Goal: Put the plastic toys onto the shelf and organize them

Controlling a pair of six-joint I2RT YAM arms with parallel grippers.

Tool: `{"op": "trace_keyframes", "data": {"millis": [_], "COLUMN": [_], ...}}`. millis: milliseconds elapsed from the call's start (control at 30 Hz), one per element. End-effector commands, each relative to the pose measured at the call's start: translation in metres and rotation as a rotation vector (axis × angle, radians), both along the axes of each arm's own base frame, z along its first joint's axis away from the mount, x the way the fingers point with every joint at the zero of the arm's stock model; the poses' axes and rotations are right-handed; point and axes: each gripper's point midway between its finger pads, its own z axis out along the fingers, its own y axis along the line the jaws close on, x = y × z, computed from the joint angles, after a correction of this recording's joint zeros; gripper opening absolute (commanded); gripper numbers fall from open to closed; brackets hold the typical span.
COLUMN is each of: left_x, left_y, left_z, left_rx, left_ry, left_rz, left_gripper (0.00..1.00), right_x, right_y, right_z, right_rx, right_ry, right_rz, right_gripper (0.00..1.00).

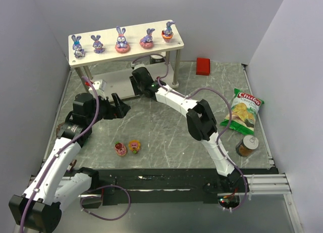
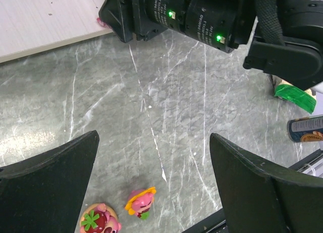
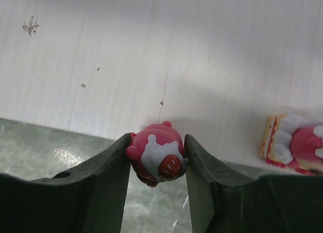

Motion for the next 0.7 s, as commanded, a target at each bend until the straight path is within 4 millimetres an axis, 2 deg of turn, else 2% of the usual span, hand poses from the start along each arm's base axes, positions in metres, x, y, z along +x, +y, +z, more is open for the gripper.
{"op": "trace_keyframes", "data": {"millis": [0,333,467,667], "left_x": [0.004,0.003,0.004,0.003], "left_y": [-0.005,-0.006,-0.006,-0.006], "left_z": [0.019,0.018,0.018,0.017], "left_rx": [-0.017,-0.015,-0.015,-0.015], "left_ry": [-0.062,-0.063,-0.061,-0.059], "left_rz": [-0.026,-0.034,-0.034,-0.036], "left_gripper": [0.96,0.96,0.96,0.96], "right_x": [0.019,0.021,0.021,0.025], "right_y": [0.003,0.002,0.003,-0.003], "right_z": [0.022,0.002,-0.008,-0.009], "right_rx": [0.046,0.034,0.022,0.021], "right_ry": [-0.061,-0.03,-0.004,0.013], "right_rz": [0.017,0.02,0.018,-0.006], "right_gripper": [0.06,0.09,0.13,0.2]}}
